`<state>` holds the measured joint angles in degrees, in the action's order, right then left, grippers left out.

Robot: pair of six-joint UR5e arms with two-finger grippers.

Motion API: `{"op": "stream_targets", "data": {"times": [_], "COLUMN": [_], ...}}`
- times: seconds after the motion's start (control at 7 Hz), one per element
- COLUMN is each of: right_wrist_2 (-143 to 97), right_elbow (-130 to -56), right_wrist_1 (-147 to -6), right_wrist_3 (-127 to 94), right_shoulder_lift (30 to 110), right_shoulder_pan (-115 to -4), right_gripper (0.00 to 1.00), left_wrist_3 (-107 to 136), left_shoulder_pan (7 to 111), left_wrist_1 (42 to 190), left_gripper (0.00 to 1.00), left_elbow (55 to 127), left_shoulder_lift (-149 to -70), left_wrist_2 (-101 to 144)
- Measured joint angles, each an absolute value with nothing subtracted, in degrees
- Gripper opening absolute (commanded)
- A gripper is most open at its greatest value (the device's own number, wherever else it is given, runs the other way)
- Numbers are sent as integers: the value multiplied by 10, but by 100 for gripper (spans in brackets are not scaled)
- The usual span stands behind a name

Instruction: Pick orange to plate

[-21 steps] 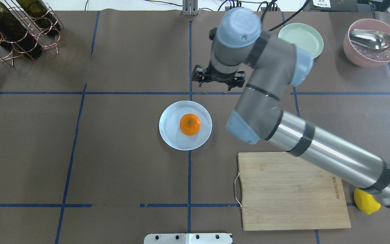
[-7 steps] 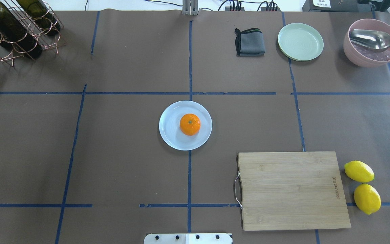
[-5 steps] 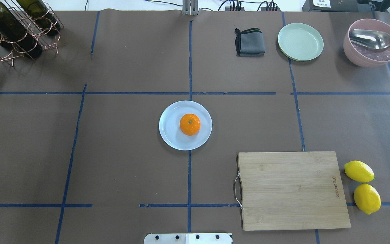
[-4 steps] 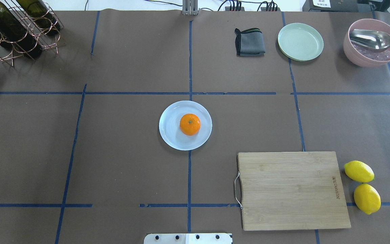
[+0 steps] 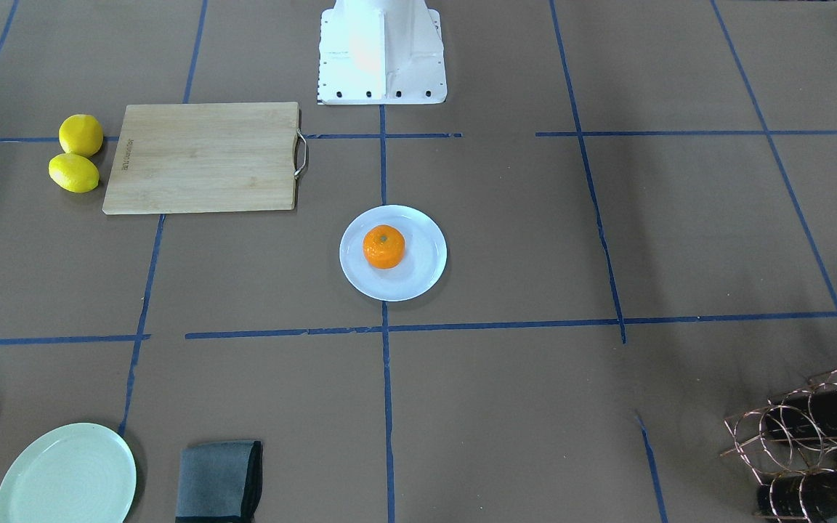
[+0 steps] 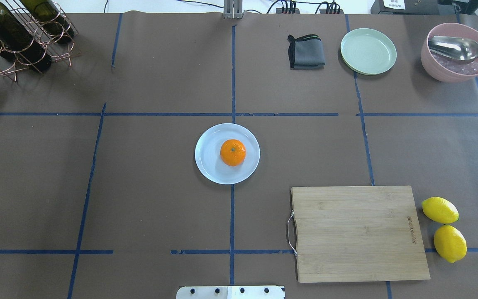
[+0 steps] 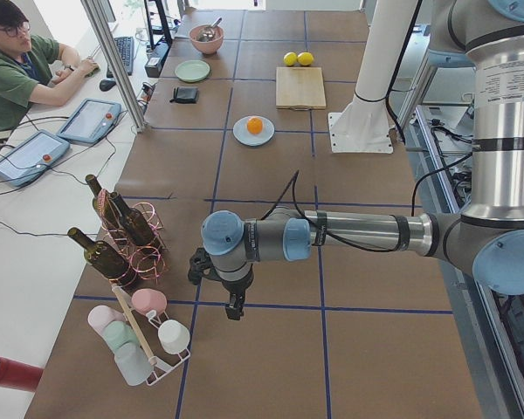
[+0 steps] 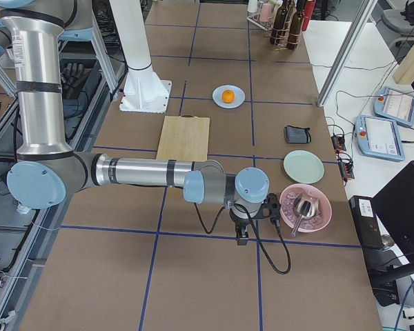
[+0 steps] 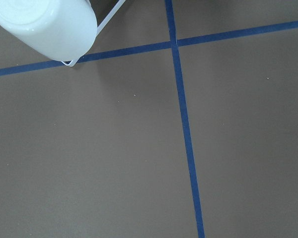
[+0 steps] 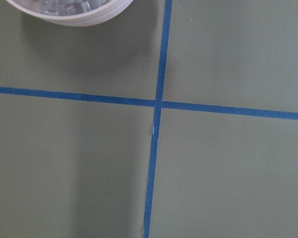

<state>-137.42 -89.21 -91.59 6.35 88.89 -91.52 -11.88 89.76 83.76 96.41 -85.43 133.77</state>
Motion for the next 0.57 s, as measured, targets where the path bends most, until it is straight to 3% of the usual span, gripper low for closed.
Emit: {"op": "stream_targets", "data": {"times": [0.57], "right_wrist_2": [-1374], "right_elbow": [-892], "right_wrist_1": [-916], "right_wrist_3": [59], "right_shoulder_lift": [890], "right_shoulder_pan": [-917], "right_gripper": [100], "left_wrist_3": [-119], "left_shoulder_pan": [900], "left_wrist_1": [837], "left_gripper": [100], "left_elbow": [965], "left_shoulder_lift": [-855], "left_wrist_2": [1338]}}
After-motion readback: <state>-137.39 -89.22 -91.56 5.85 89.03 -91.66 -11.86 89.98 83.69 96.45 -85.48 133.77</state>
